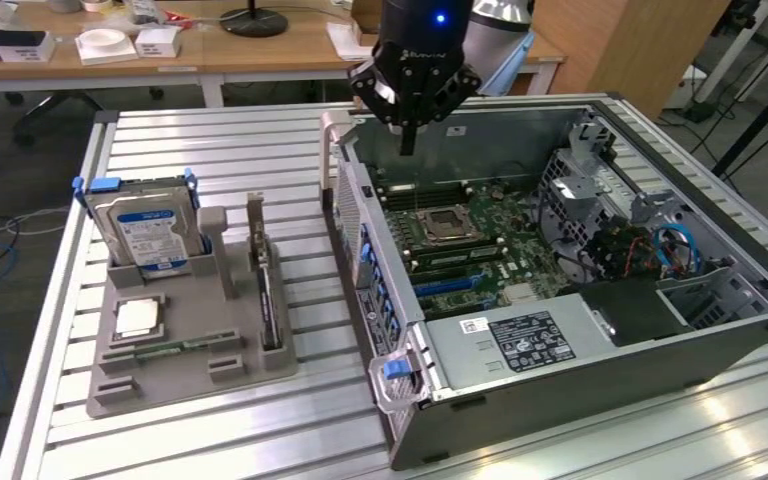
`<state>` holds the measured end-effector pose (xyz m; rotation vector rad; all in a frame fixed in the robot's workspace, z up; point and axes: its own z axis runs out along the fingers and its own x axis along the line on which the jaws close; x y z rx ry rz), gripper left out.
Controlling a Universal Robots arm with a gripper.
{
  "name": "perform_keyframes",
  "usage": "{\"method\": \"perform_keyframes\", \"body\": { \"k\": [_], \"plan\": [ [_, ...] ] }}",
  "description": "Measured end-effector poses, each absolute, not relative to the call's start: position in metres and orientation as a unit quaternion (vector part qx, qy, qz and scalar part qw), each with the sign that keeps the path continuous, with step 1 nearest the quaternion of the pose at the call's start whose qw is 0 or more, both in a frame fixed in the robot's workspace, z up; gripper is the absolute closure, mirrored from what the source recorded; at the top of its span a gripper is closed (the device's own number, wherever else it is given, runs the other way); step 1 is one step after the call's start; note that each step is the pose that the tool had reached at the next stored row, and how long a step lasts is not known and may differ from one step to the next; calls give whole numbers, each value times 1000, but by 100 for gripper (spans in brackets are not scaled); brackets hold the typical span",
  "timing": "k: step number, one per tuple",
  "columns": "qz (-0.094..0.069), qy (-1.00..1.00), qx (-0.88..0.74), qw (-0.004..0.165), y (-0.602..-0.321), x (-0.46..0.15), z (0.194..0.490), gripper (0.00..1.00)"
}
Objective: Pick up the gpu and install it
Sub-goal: 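Reach for the gpu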
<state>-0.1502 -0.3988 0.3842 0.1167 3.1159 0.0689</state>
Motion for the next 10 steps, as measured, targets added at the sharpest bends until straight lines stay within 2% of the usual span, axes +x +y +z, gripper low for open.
{"method": "perform_keyframes", "body": {
  "k": [10],
  "plan": [
    [22, 999, 37, 11, -399, -152, 384, 89]
  ]
}}
